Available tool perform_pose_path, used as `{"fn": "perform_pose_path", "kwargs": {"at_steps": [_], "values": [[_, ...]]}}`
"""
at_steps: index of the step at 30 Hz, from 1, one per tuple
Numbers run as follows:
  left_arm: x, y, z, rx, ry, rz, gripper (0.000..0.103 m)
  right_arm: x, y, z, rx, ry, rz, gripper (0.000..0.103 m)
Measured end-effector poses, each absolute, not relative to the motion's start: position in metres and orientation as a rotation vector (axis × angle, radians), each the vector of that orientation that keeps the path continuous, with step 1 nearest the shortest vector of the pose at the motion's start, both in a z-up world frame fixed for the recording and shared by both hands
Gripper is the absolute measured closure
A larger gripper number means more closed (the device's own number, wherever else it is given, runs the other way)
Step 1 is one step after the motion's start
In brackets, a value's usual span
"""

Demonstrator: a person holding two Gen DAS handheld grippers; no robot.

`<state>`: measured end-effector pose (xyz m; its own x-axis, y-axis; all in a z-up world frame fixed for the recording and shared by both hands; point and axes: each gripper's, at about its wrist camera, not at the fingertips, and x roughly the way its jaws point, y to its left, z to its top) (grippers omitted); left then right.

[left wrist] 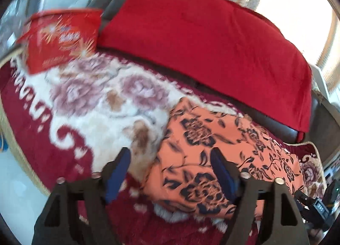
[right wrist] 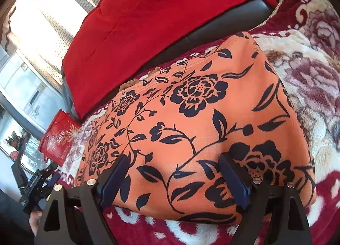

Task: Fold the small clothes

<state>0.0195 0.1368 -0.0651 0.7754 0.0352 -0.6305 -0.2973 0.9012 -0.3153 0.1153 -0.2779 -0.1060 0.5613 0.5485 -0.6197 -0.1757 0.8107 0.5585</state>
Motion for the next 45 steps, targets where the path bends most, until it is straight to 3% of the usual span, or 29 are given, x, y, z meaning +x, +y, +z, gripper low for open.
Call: {"fn": "perform_pose_path", "kwargs": {"at_steps": [3,6,17,22,27,33,38,45], "values": [[0.038,0.128,-0.085,-0.365,0.738,0.157,0.02,0.108,-0.29,-0.111,0.537,0.884,0.485,0.015],[0.06,0.13,-0.138,-0.388,0.996,0.154,0.02,0.096,-0.312,-0.116,0.639,0.884,0.496,0.015],[0.042,0.109,-0.075,-0.196,0.829,0.175,0.019,0.059,-0.356,-0.108,0.835,0.82,0.453,0.014],[0.043,0.087,-0.062,-0.131,0.801,0.131,0.019,0.101,-0.337,-0.082,0.767,0.796,0.551,0.014],[0.04,0.079,-0.058,-0.129,0.796,0.122,0.019,0.159,-0.343,-0.113,0.841,0.938,0.434,0.014],[0.039,0.084,-0.069,-0.158,0.815,0.129,0.019,0.173,-0.316,-0.06,0.719,0.83,0.465,0.013],[0.04,0.092,-0.074,-0.173,0.821,0.129,0.019,0.222,-0.327,-0.109,0.774,0.975,0.256,0.017],[0.033,0.12,-0.081,-0.224,0.839,0.184,0.019,0.141,-0.317,-0.079,0.738,0.815,0.295,0.017]]}}
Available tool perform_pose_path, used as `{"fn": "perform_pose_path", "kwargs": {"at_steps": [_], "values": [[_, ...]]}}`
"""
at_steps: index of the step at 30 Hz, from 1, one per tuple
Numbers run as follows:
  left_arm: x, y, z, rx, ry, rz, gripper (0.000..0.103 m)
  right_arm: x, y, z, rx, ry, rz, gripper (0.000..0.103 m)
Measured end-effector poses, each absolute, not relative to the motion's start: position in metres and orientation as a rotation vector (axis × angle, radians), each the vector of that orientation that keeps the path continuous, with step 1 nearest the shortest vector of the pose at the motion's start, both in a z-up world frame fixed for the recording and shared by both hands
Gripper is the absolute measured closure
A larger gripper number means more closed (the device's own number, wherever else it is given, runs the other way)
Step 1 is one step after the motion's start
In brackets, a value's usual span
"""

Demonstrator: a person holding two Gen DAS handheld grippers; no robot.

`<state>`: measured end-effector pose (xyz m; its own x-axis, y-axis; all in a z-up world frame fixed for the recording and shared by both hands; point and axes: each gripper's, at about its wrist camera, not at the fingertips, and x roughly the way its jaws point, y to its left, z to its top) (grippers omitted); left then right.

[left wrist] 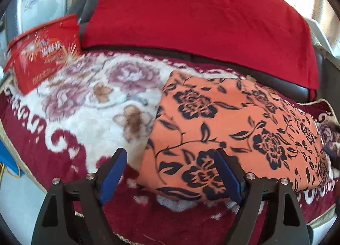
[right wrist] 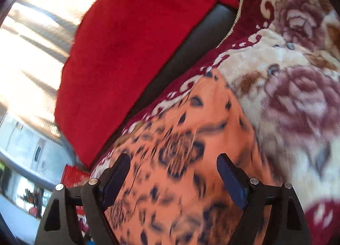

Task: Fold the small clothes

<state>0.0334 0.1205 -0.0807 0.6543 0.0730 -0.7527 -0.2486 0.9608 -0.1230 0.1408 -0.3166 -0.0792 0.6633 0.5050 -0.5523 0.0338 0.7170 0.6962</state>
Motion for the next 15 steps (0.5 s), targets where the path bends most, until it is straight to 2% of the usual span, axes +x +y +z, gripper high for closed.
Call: {"fn": "perform_pose_path", "kwargs": {"at_steps": [7,15], "values": [[0.018,0.121,-0.07,-0.253,0.823,0.181,0.019,0.039,-0.316,-0.102,0.681,0.834,0.302,0.017],[-0.005,0.111,-0.048,-0.229,0.792,0.169,0.019,0.018,-0.332,-0.129,0.825,0.858,0.313,0.017]]}}
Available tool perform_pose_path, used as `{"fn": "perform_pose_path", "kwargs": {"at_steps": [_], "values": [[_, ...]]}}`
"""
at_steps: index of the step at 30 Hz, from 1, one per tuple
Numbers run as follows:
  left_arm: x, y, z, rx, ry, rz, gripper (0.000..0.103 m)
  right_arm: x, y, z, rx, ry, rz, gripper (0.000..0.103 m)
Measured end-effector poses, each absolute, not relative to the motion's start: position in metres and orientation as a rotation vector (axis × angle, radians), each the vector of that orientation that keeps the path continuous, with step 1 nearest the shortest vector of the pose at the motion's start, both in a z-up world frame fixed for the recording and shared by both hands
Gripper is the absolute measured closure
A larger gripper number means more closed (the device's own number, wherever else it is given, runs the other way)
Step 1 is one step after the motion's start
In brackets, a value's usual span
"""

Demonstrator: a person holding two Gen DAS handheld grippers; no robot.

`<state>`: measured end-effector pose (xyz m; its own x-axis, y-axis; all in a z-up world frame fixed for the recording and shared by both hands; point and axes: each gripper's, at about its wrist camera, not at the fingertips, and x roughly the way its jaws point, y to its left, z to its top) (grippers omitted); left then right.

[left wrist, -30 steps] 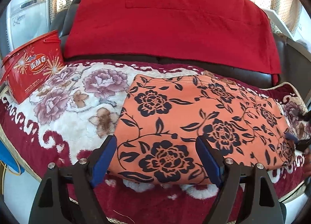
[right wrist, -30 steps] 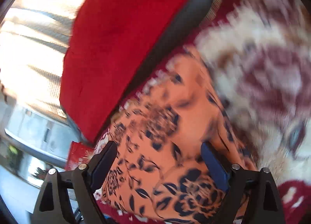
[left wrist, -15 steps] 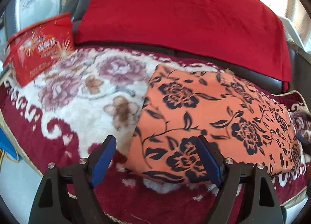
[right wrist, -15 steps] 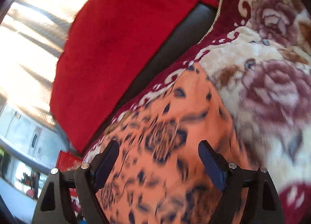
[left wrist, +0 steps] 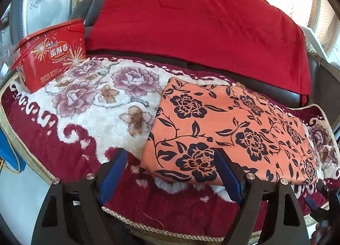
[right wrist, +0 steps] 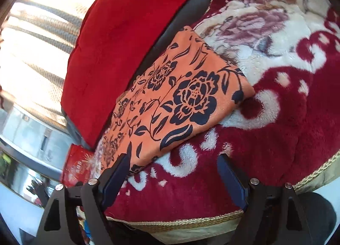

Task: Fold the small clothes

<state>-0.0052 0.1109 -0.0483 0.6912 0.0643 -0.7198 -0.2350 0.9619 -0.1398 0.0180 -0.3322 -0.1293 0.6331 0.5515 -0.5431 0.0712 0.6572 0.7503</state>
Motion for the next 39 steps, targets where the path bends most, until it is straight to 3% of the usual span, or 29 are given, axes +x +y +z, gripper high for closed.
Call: {"fn": "perform_pose_path", "kwargs": {"at_steps": [17,36,37,39], "values": [[0.001,0.087,-0.043,-0.175,0.809,0.166,0.019,0.016,-0.352,-0.141,0.926,0.835,0.331,0.017],[0.06,-0.002,-0.059,-0.051,0.834,0.036,0.019,0.063,-0.373,-0.143,1.079,0.776,0.276,0.016],[0.062,-0.006,-0.059,-0.042,0.833,0.031,0.019,0.064,-0.374,-0.143,1.082,0.769,0.275,0.018],[0.066,-0.015,-0.059,-0.019,0.824,0.021,0.019,0.069,-0.374,-0.141,1.065,0.761,0.269,0.04]]}}
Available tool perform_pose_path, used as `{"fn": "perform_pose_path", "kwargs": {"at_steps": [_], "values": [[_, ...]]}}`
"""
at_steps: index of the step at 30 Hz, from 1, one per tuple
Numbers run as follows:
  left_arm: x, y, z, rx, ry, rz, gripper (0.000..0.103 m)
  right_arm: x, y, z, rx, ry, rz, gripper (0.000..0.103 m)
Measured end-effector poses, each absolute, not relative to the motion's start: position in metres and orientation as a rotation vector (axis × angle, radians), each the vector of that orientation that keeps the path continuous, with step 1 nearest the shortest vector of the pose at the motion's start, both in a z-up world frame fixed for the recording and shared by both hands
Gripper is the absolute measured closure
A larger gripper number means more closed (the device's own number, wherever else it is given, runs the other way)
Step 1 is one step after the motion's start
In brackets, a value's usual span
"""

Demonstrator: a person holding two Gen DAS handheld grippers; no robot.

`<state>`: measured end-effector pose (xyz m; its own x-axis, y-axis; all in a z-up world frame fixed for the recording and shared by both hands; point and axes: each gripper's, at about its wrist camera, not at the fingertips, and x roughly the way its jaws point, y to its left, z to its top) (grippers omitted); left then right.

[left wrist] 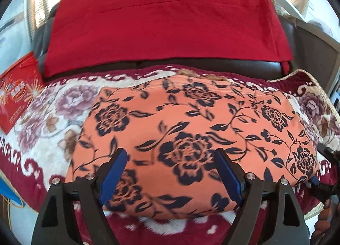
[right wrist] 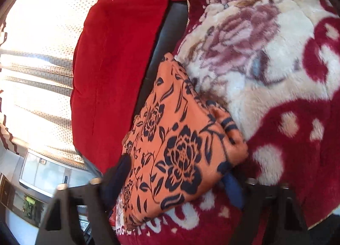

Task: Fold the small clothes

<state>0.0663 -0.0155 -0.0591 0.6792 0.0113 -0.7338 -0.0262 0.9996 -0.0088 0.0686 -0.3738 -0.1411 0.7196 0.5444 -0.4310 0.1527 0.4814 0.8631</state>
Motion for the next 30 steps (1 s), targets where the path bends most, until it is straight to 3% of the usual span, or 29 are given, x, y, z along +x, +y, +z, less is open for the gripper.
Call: {"fn": "perform_pose_path", "kwargs": {"at_steps": [1,2,6,9,10,11,17,19,21,23,25,30], "values": [[0.068,-0.019,-0.059,-0.01,0.821,0.021,0.019,0.072,-0.373,-0.142,1.051,0.775,0.263,0.07],[0.07,-0.022,-0.059,-0.001,0.818,0.018,0.019,0.075,-0.373,-0.143,1.039,0.789,0.255,0.083],[0.071,-0.028,-0.053,0.013,0.777,0.013,0.019,0.071,-0.368,-0.125,0.944,0.736,0.242,0.084],[0.076,-0.032,-0.06,0.028,0.794,0.022,0.019,0.072,-0.369,-0.133,0.97,0.76,0.241,0.074],[0.079,-0.033,-0.065,0.034,0.815,0.024,0.019,0.074,-0.371,-0.141,1.008,0.781,0.252,0.062],[0.081,-0.034,-0.069,0.042,0.831,0.03,0.019,0.075,-0.373,-0.145,1.03,0.789,0.257,0.039],[0.081,-0.034,-0.077,0.052,0.856,0.029,0.019,0.076,-0.375,-0.14,1.032,0.767,0.279,0.035],[0.082,-0.033,-0.075,0.046,0.851,0.025,0.019,0.08,-0.373,-0.137,1.016,0.77,0.28,0.038],[0.082,-0.031,-0.072,0.039,0.844,0.019,0.019,0.084,-0.371,-0.133,0.985,0.775,0.269,0.048],[0.083,-0.029,-0.07,0.028,0.837,0.013,0.019,0.089,-0.368,-0.134,0.947,0.804,0.253,0.076],[0.084,-0.027,-0.069,0.018,0.834,0.009,0.019,0.094,-0.364,-0.135,0.904,0.831,0.24,0.088],[0.088,-0.018,-0.074,-0.005,0.836,0.01,0.019,0.083,-0.322,-0.085,0.478,0.765,0.139,0.093]]}}
